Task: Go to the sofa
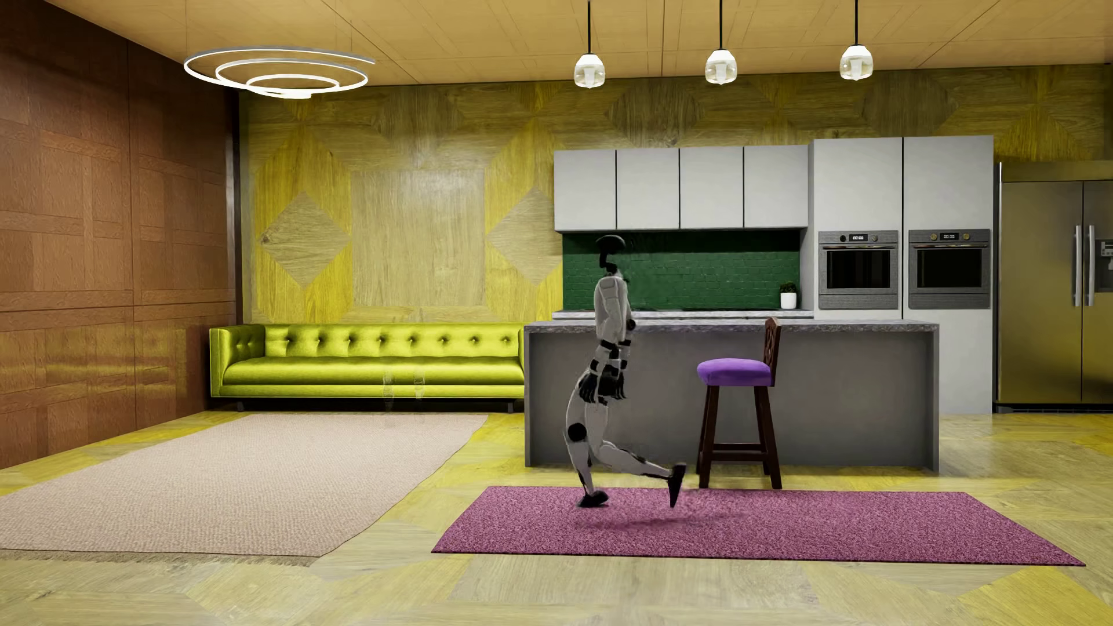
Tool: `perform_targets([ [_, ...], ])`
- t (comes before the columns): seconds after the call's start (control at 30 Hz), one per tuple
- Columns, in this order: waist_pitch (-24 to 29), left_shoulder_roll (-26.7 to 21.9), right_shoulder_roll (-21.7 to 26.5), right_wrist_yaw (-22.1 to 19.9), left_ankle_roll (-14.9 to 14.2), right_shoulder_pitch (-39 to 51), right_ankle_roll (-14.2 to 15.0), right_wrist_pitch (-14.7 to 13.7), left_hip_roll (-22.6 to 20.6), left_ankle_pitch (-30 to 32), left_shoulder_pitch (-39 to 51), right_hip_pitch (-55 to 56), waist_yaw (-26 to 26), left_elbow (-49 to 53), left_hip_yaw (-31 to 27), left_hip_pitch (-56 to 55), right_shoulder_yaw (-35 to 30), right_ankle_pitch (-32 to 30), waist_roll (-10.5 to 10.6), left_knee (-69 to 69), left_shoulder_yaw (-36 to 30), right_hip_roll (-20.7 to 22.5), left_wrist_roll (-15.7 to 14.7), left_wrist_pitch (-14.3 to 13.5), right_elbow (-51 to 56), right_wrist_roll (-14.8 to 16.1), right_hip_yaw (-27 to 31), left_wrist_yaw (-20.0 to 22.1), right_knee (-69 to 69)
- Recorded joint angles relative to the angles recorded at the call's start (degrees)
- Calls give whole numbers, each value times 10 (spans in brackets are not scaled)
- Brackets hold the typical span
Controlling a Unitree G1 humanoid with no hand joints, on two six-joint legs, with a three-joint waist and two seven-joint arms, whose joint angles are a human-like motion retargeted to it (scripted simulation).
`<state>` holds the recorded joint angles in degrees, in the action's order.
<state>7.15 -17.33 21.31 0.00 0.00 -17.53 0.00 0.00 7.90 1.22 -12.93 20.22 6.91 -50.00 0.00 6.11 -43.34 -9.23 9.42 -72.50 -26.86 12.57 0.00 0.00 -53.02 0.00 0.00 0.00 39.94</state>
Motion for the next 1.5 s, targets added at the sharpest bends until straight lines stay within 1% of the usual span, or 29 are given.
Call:
perform_targets([
  [0.07, 8, -5, 3, 0, 0, 30, 0, 0, -4, -159, -21, -112, -66, -12, 0, -105, -2, 82, -23, -85, -21, -11, 0, 0, 21, 0, 0, 0, -41],
  [0.13, 2, -11, 14, 0, 0, 73, 0, 0, -5, -192, -50, -213, -139, -20, 0, -183, -18, 171, -49, 19, -18, -28, 0, 0, 49, 0, 0, 0, -93],
  [0.2, -1, -21, 22, 0, 0, 112, 0, 0, -1, -155, -68, -306, -179, -34, 0, -228, 8, 256, -69, 210, -11, -48, 0, 0, 72, 0, 0, 0, -142],
  [0.27, -19, -25, 31, 0, 0, 148, 0, 0, 3, -55, -70, -362, -203, -50, 0, -258, 58, 326, -72, 392, -24, -54, 0, 0, 87, 0, 0, 0, -158],
  [0.3, -28, -26, 30, 0, 0, 160, 0, 0, 4, -1, -71, -381, -203, -58, 0, -281, 82, 334, -77, 629, -21, -53, 0, 0, 89, 0, 0, 0, -157],
  [0.33, -28, -29, 39, 0, 0, 166, 0, 0, 4, -47, -70, -397, -218, -58, 0, -304, 86, 320, -81, 436, -31, -65, 0, 0, 104, 0, 0, 0, -145],
  [0.37, -21, -31, 40, 0, 0, 154, 0, 0, -13, -41, -66, -421, -234, -66, 0, -315, 118, 285, -90, 383, -41, -82, 0, 0, 119, 0, 0, 0, -121],
  [0.4, -30, -30, 29, 0, 0, 142, 0, 0, -25, -12, -66, -414, -245, -77, 0, -327, 134, 212, -101, 332, -44, -99, 0, 0, 111, 0, 0, 0, -61],
  [0.43, -27, -29, 11, 0, 0, 123, 0, 0, -54, -33, -65, -393, -248, -91, 0, -309, 140, 95, -119, 285, -43, -125, 0, 0, 92, 0, 0, 0, 42],
  [0.47, -27, -25, 4, 0, 0, 107, 0, 0, -73, -64, -57, -326, -234, -95, 0, -288, 131, 2, -117, 278, -32, -122, 0, 0, 83, 0, 0, 0, 190],
  [0.53, -5, -22, -4, 0, 0, 100, 0, 0, -90, -105, -45, -189, -200, -65, 0, -193, 74, 37, -112, 304, -21, -130, 0, 0, 61, 0, 0, 0, 419],
  [0.6, 2, -23, -2, 0, 0, 58, 0, 0, -75, -119, -28, -79, -125, -16, 0, -107, 61, 24, -80, 351, -24, -110, 0, 0, 79, 0, 0, 0, 363],
  [0.67, -1, -32, -17, 0, 0, 37, 0, 0, -63, -138, -11, -16, -69, 32, 0, -26, 53, -51, -70, 395, -11, -102, 0, 0, 13, 0, 0, 0, 112],
  [0.7, -6, -37, -16, 0, 0, 24, 0, 0, -61, -156, -7, -9, -53, 54, 0, 21, 56, 8, -68, 418, -1, -96, 0, 0, -2, 0, 0, 0, -28],
  [0.73, -16, -44, -13, 0, 0, 14, 0, 0, -72, -180, 0, -11, -45, 74, 0, 57, 39, 210, -75, 435, 19, -91, 0, 0, -5, 0, 0, 0, -102],
  [0.77, -31, -52, -7, 0, 0, 1, 0, 0, -75, -213, 2, 2, -39, 89, 0, 76, 26, 47, -79, 436, 36, -96, 0, 0, -5, 0, 0, 0, -306],
  [0.8, -35, -55, -4, 0, 0, -10, 0, 0, -84, -234, 6, 13, -32, 89, 0, 93, 14, 25, -83, 434, 51, -96, 0, 0, -11, 0, 0, 0, -322],
  [0.83, -30, -52, -2, 0, 0, -16, 0, 0, -81, -237, 1, 32, -23, 84, 0, 110, 5, 223, -76, 417, 71, -86, 0, 0, -18, 0, 0, 0, -116],
  [0.87, -30, -47, 1, 0, 0, -22, 0, 0, -75, -213, -8, 34, -20, 69, 0, 120, 4, 157, -67, 378, 90, -66, 0, 0, -24, 0, 0, 0, -96],
  [0.93, -21, -28, 5, 0, 0, -30, 0, 0, -20, -25, -29, 22, -34, 24, 0, 57, 7, -6, -31, 149, 91, -12, 0, 0, -41, 0, 0, 0, -54],
  [0.97, -14, -25, 7, 0, 0, -26, 0, 0, -4, -33, -39, 2, -45, 10, 0, -9, 16, -19, -27, 20, 87, 7, 0, 0, -37, 0, 0, 0, -35],
  [1.03, 6, -23, 9, 0, 0, -10, 0, 0, 0, -122, -45, -82, -73, -17, 0, -125, 48, 20, -44, -21, 61, 11, 0, 0, -12, 0, 0, 0, -55],
  [1.13, 4, -39, 18, 0, 0, 25, 0, 0, -4, -114, -83, -183, -153, -19, 0, -197, 70, 130, -90, 294, 66, 5, 0, 0, 52, 0, 0, 0, -83],
  [1.2, -16, -38, 30, 0, 0, 46, 0, 0, 8, 184, -110, -214, -169, -23, 0, -232, 110, 203, -106, 432, 65, -4, 0, 0, 89, 0, 0, 0, -81],
  [1.23, -19, -37, 40, 0, 0, 53, 0, 0, 24, 225, -125, -242, -180, -24, 0, -241, 123, 243, -103, 413, 61, -5, 0, 0, 105, 0, 0, 0, -70],
  [1.3, -11, -39, 42, 0, 0, 60, 0, 0, 15, 66, -130, -265, -208, -34, 0, -215, 137, 238, -115, 342, 51, -15, 0, 0, 121, 0, 0, 0, 0],
  [1.33, -7, -39, 22, 0, 0, 67, 0, 0, 17, 5, -115, -236, -222, -48, 0, -197, 159, 166, -127, 319, 45, -25, 0, 0, 108, 0, 0, 0, 65],
  [1.4, 5, -60, 1, 0, 0, 85, 0, 0, 36, -50, -78, -174, -203, -62, 0, -150, 108, 14, -147, 329, 43, -48, 0, 0, 103, 0, 0, 0, 122],
  [1.5, -7, -65, -10, 0, 0, 55, 0, 0, 79, -102, -66, -48, -156, -21, 0, -75, 66, 24, -139, 354, 70, -79, 0, 0, 103, 0, 0, 0, 125],
])
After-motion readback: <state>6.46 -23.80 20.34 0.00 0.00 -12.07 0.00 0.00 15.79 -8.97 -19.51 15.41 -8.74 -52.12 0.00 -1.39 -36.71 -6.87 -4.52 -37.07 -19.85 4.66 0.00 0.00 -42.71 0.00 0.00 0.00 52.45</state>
